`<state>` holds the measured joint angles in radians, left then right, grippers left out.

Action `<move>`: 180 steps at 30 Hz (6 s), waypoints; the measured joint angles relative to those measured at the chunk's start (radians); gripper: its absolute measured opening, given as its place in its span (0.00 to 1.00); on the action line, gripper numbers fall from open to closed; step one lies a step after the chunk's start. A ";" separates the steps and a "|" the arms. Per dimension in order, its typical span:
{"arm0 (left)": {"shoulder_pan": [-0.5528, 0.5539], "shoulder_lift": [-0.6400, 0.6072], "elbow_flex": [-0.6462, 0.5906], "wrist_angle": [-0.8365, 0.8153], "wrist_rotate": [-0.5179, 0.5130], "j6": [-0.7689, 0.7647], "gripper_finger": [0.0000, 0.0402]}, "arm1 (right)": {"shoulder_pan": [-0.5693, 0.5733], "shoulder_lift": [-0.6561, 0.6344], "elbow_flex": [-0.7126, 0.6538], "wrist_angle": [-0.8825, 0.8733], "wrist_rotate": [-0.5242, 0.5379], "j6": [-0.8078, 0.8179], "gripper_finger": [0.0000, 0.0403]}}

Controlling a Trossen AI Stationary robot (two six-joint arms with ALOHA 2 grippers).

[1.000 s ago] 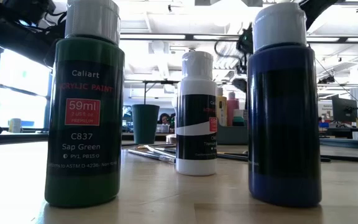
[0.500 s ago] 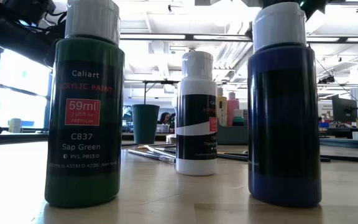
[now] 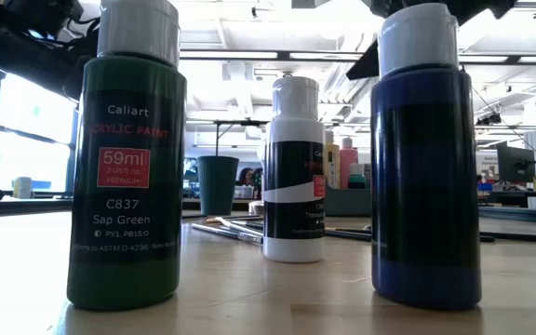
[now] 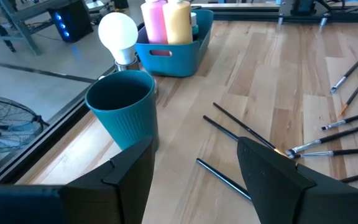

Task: Pick & Place Paint Supplies
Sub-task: Put the small light blue paint bottle into the blue bin

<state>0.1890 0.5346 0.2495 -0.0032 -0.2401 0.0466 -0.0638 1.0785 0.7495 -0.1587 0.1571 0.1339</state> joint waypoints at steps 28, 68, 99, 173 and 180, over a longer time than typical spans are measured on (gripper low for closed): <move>0.000 0.002 0.000 0.001 0.553 -0.001 0.56 | 0.131 0.000 -0.426 0.753 0.049 0.027 0.01; -0.190 0.594 0.000 0.472 0.544 0.132 0.56 | 0.131 0.000 -0.425 0.746 0.049 0.027 0.01; -0.190 0.595 0.000 0.537 0.547 0.049 0.56 | 0.131 0.000 -0.425 0.745 0.049 0.027 0.01; -0.282 0.780 0.085 0.603 0.472 0.027 0.56 | 0.131 0.001 -0.425 0.739 0.049 0.030 0.01; -0.282 0.780 0.085 0.603 0.471 0.026 0.56 | 0.131 0.001 -0.425 0.738 0.049 0.030 0.01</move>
<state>-0.0925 1.3151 0.3347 0.5999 0.2307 0.0731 0.0673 1.0790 0.3244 0.5797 0.2063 0.1642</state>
